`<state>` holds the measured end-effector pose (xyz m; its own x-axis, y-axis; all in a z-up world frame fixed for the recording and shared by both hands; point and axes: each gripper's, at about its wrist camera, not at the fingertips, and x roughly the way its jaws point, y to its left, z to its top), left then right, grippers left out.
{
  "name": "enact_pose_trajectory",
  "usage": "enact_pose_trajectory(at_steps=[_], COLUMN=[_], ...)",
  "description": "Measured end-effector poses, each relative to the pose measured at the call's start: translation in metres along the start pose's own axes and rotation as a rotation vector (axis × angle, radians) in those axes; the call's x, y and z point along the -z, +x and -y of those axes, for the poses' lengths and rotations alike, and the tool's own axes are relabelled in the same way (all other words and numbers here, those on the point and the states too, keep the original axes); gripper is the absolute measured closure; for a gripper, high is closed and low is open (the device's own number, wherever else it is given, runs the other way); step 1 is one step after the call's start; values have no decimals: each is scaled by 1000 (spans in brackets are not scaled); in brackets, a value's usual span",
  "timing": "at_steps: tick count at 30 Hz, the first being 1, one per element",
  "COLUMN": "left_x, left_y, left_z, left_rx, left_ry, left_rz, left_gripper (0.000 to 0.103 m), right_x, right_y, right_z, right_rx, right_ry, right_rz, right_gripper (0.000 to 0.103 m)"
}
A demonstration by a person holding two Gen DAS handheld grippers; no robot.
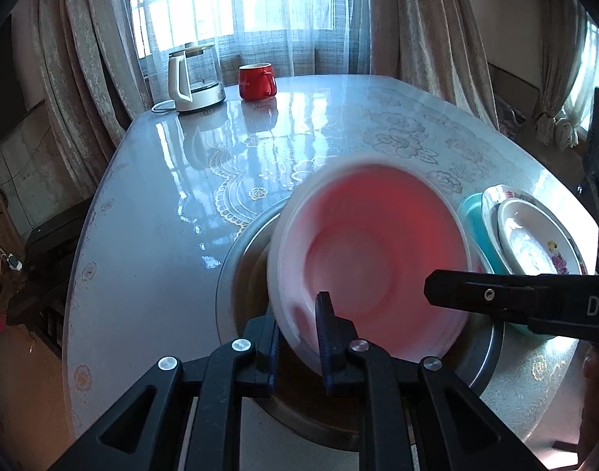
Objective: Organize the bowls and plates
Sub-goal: 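Lower the red-and-white bowl into the yellow bowl and open both grippers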
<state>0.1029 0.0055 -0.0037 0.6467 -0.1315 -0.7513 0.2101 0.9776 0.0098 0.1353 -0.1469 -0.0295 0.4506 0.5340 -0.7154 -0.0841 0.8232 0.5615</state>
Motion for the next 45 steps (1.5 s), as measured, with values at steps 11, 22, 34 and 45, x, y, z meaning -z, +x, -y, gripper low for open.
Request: enact_pose_trajectory(at_steps=[11,22,34,45], left_x=[0,2,1,1], left_y=[2,5,6,5], left_z=[2,0,-3,-2], left_rx=[-15,-17,-15,-19], left_ry=[0,-10,-20,-16], left_rz=[2,-8,-14,-12], left_gripper=[86,86,84,81], right_x=[-2,-4,-4,-6], right_y=[-10,-7,-11,-6], right_z=[-1,1,3,5], right_rx=[41,52,10,7], right_ry=[-36,-65,-30,-1], right_rz=[52,84,54,36], right_gripper=[72,84,84,81])
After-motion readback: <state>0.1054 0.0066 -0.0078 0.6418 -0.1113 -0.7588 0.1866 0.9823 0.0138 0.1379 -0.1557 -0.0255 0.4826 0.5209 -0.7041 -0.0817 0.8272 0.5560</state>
